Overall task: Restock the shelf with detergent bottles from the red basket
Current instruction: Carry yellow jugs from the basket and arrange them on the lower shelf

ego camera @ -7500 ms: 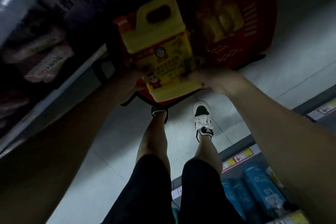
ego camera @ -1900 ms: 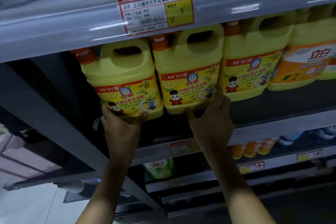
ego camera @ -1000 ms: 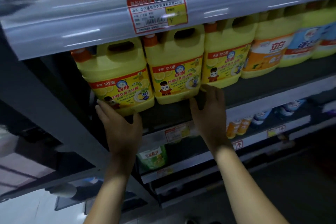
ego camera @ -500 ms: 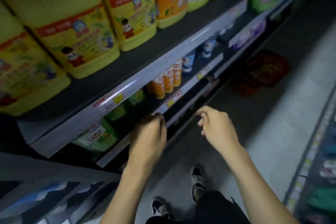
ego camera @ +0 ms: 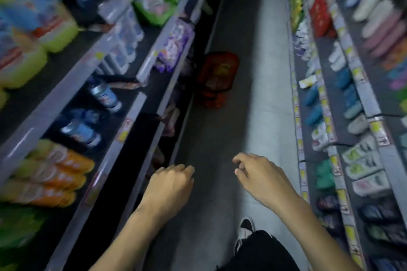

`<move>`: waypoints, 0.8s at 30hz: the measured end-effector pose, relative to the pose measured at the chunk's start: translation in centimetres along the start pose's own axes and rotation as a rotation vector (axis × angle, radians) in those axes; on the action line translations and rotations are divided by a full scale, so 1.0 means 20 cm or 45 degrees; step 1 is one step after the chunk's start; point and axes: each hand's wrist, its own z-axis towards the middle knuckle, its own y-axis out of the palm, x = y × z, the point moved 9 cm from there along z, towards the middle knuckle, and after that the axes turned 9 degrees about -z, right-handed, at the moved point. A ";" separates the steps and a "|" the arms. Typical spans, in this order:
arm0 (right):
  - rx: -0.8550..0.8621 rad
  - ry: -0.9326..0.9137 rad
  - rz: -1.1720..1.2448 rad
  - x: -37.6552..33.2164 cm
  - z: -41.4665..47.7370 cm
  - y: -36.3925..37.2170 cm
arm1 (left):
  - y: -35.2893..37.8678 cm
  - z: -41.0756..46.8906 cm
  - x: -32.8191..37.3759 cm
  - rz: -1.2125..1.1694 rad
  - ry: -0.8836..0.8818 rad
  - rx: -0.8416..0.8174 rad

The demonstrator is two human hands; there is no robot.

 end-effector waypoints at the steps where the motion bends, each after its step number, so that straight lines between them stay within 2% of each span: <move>1: 0.038 0.052 0.027 0.13 0.03 -0.05 | -0.03 0.12 0.07 0.000 0.012 0.035; 4: 0.147 0.214 0.109 0.46 0.13 -0.19 | -0.11 0.40 0.24 -0.090 -0.011 0.120; 7: 0.146 0.296 0.213 0.67 0.22 -0.27 | -0.18 0.59 0.34 -0.189 -0.043 0.221; 16: 0.139 0.245 0.232 1.00 0.78 -0.44 | -0.09 1.19 0.31 -0.183 -0.121 0.048; 20: 0.085 0.256 0.199 1.11 1.12 -0.56 | -0.04 1.57 0.22 -0.232 -0.162 0.058; 24: 0.113 0.370 0.172 1.23 1.48 -0.74 | -0.06 2.00 0.16 -0.311 -0.185 0.091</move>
